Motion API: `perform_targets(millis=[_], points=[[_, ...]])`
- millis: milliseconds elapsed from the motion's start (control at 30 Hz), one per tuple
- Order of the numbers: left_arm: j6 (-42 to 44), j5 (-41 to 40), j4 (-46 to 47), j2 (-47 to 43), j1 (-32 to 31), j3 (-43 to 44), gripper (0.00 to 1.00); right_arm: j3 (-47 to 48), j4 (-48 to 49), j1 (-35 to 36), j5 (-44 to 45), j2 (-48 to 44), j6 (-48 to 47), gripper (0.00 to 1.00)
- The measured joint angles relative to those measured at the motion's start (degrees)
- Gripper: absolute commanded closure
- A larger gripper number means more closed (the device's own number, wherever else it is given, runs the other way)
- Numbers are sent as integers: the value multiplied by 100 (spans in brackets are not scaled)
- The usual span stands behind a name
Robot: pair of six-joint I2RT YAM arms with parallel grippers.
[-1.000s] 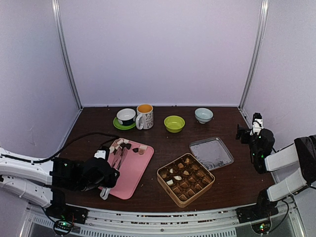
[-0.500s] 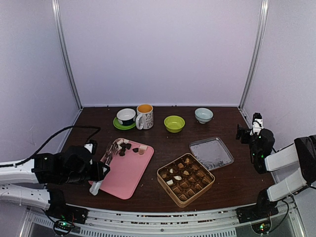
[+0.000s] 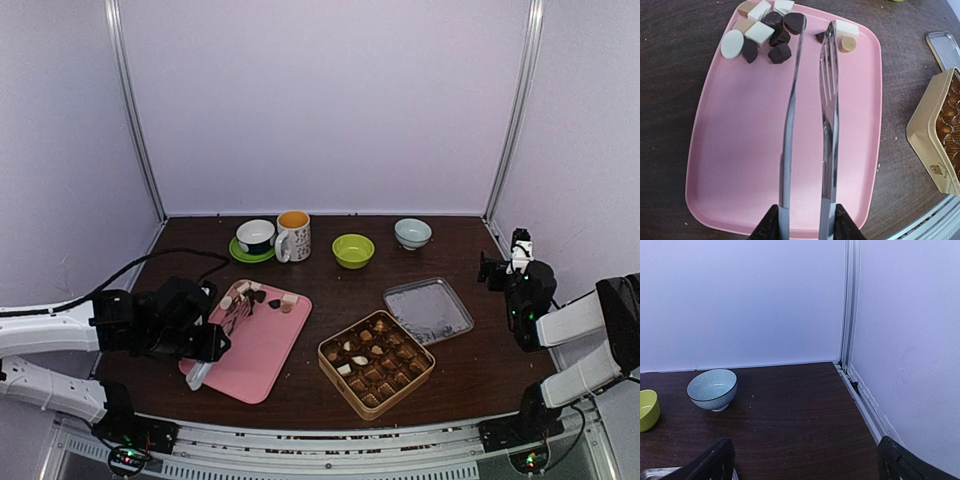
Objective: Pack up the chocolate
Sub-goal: Pick up the fake chocolate from the plate.
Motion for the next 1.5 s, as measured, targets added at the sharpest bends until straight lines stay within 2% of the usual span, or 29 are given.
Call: perform_targets(millis=[433,1067,1500], points=[[299,221,-981,-295,732,505,66,0,0,0,0,0,0,0],[452,457,-1290,-433,970,662,66,0,-2,0,-7,0,-9,0],[839,774,-1355,361,1180,1016,65,0,-2,0,-7,0,-9,0]])
